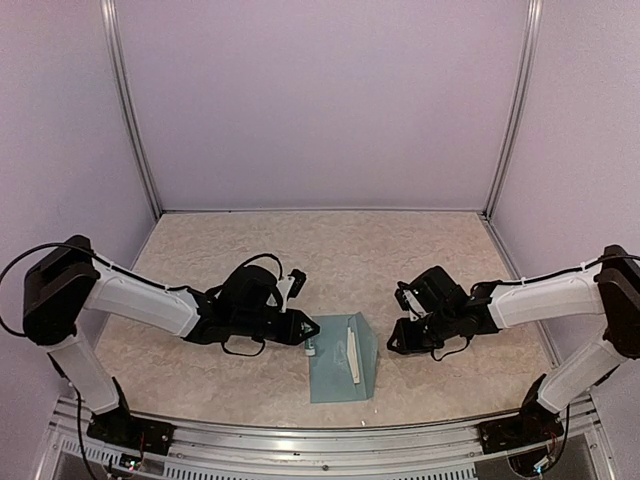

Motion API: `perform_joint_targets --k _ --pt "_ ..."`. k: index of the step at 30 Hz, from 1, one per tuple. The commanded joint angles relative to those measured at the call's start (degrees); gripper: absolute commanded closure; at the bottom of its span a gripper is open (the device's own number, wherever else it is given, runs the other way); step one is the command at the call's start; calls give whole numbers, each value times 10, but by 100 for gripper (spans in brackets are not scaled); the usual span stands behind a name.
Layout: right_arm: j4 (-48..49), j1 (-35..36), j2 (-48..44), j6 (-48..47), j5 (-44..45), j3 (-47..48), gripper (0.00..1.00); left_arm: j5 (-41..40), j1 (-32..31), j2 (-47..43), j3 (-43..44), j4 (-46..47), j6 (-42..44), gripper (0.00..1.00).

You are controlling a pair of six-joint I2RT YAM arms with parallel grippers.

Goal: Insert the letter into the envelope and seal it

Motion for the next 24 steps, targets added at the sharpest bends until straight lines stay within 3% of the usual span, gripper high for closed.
perform_joint_targets --k 1,17,24 --pt "34 -1 12 -11 -31 17 76 2 -6 27 6 41 16 92" --pt "110 22 76 -32 -131 58 82 -27 -24 94 23 36 33 94" --pt "135 36 129 -25 -171 80 95 -27 -27 100 22 37 31 95"
